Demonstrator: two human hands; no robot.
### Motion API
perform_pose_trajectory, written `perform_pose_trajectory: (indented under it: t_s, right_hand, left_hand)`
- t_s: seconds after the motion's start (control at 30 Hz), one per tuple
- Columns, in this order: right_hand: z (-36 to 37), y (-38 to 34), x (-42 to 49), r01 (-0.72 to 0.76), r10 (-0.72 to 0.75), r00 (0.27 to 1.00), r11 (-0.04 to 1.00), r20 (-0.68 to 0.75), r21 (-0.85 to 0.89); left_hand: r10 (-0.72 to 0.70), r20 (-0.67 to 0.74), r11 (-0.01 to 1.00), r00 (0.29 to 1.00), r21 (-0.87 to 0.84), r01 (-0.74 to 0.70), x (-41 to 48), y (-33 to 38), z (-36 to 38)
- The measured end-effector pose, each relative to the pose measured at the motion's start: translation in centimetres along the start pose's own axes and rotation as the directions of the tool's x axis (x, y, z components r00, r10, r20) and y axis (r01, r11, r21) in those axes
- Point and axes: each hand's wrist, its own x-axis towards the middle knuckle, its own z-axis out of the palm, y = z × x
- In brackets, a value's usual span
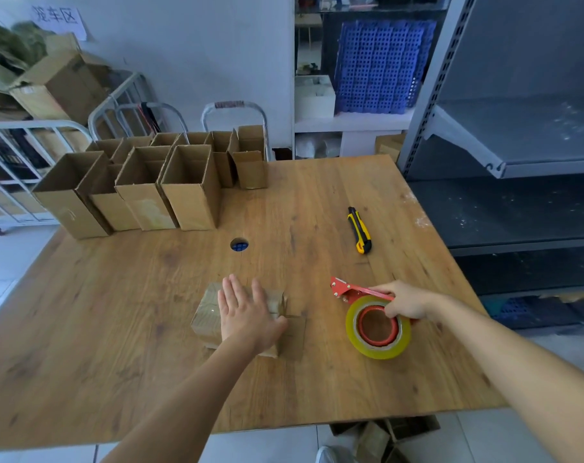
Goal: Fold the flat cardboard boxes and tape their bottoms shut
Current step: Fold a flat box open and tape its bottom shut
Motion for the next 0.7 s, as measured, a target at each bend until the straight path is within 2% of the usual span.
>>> perform_pose_trajectory:
  t_s: [0.1,0.23,0.37,0.43,0.5,0.57,0.6,0.7]
  right_hand:
    - [-0.1,0.5,0.3,0.043,-0.051,0.996,0.994,-0.074,-0.096]
    - [0.2,0.9,0.3,0.017,-0.047,0.989,0.977,-0.140,-0.212]
    - [0.9,0.2,-0.3,-0.085,0.023,0.979,0.949,-0.204,-0.304]
    - [1.7,-1.1,-0.9,-0.153,0.021,0.945,0.909,-0.326,-0.387]
    - [3.0,-3.6,-2.5,-0.095,-0.040,0.866,0.966,-0.499,-0.241]
    - [5.2,-7.2,-4.3,0.085,-0.126,0.782,0.992,-0.610,-0.096]
    - [6.5,-8.8,-5.1,0.157,-0.156,0.772,0.986,-0.616,-0.054]
    - [11.2,-12.6,-6.3,0.292,-0.225,0.818,0.955,-0.529,0.045]
  left_hand:
    - [0.000,-0.003,1.000,1.000,-0.007,0.000,-0.1,0.0,0.0]
    - [-0.004,-0.003,1.000,1.000,-0.024,0.004,-0.1,0.0,-0.2]
    - [-0.001,0.024,0.999,1.000,-0.035,0.002,-0.1,-0.1,-0.2]
    - [0.012,0.018,0.986,1.000,-0.167,-0.009,0.1,-0.6,-0.8]
    - [0.007,-0.038,0.920,0.999,-0.392,-0.022,0.2,-1.5,-1.5]
    - [-0.046,-0.129,0.887,0.991,-0.462,-0.019,0.3,-3.1,-1.7]
    - [-0.072,-0.178,0.899,0.981,-0.438,-0.014,0.2,-3.9,-1.4]
    - [-0.190,-0.239,0.921,0.952,-0.380,0.088,0.1,-5.3,-0.3]
